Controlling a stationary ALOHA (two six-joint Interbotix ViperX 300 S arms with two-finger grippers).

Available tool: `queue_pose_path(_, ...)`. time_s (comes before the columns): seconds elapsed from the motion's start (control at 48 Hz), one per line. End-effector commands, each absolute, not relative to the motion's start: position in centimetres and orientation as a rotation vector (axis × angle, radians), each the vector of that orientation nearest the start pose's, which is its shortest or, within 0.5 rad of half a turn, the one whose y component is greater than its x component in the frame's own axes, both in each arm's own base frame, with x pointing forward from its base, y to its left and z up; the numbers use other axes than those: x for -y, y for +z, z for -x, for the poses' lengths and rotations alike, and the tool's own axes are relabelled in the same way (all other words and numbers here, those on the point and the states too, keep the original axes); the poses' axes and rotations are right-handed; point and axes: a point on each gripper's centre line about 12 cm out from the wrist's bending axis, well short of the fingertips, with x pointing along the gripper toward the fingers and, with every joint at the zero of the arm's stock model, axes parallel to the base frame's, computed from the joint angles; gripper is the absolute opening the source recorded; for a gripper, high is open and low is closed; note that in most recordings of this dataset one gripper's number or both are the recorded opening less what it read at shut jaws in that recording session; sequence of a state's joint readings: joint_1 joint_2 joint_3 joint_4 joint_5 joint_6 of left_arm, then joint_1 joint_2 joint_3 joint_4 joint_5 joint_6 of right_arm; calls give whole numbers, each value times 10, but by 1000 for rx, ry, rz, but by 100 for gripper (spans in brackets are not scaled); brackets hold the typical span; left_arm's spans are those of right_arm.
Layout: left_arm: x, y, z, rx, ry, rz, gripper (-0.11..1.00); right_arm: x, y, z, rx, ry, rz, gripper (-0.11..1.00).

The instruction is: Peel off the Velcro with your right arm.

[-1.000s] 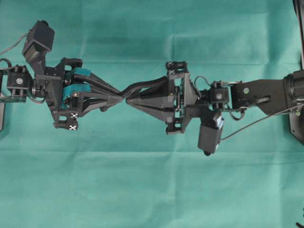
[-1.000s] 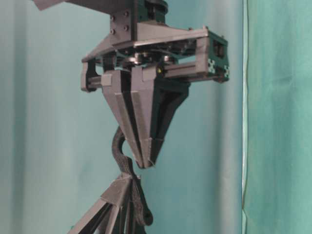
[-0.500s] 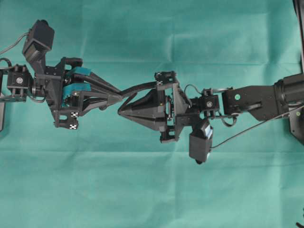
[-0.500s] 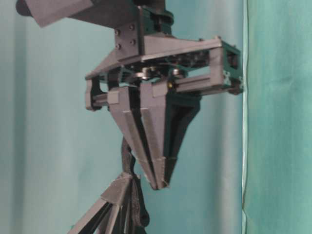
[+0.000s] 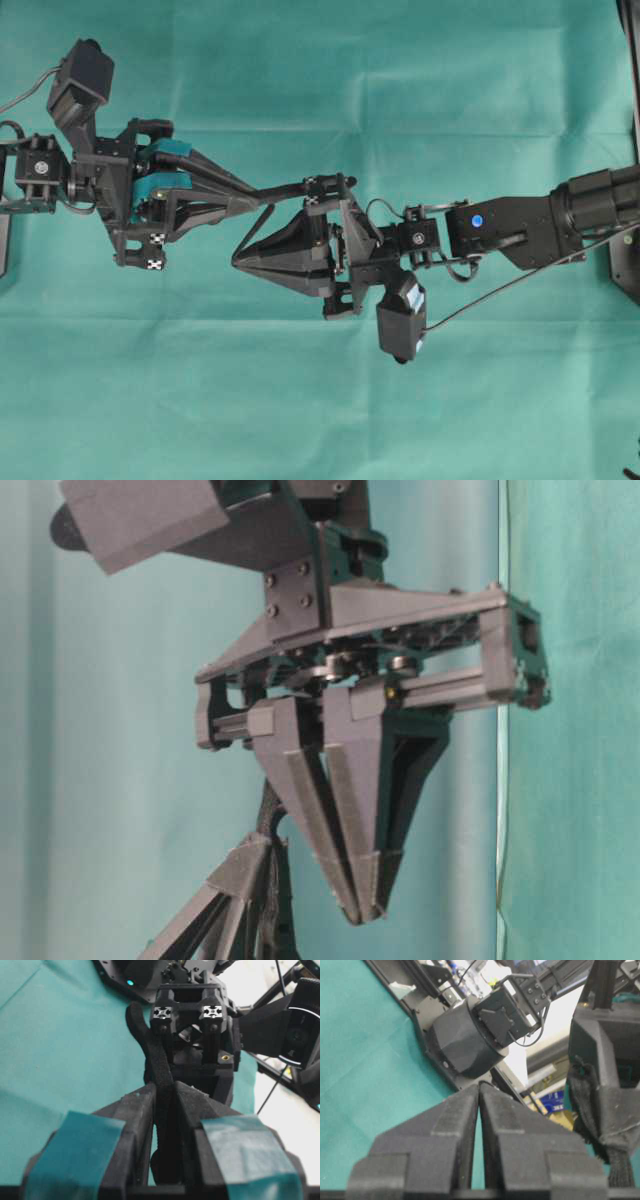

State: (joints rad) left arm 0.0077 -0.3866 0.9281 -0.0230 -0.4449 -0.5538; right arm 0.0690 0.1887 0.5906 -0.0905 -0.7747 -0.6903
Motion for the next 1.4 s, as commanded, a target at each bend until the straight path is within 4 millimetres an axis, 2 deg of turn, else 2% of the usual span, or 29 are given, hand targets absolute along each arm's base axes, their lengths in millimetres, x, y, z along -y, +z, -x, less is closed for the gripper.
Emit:
queue_pose_path(0.0, -6, 270, -318, -56, 43, 574, 10, -46, 216, -449, 97, 127, 752, -9)
queue_pose_path(0.75, -13, 264, -321, -46, 63, 570, 10, -77, 209, -475, 89, 206, 758, -9)
queue_pose_path(1.084, -16, 263, -321, -46, 74, 570, 10, -88, 207, -474, 84, 232, 756, -9)
queue_pose_path(1.376, -16, 264, -318, -42, 73, 570, 10, -87, 204, -474, 47, 241, 731, -9)
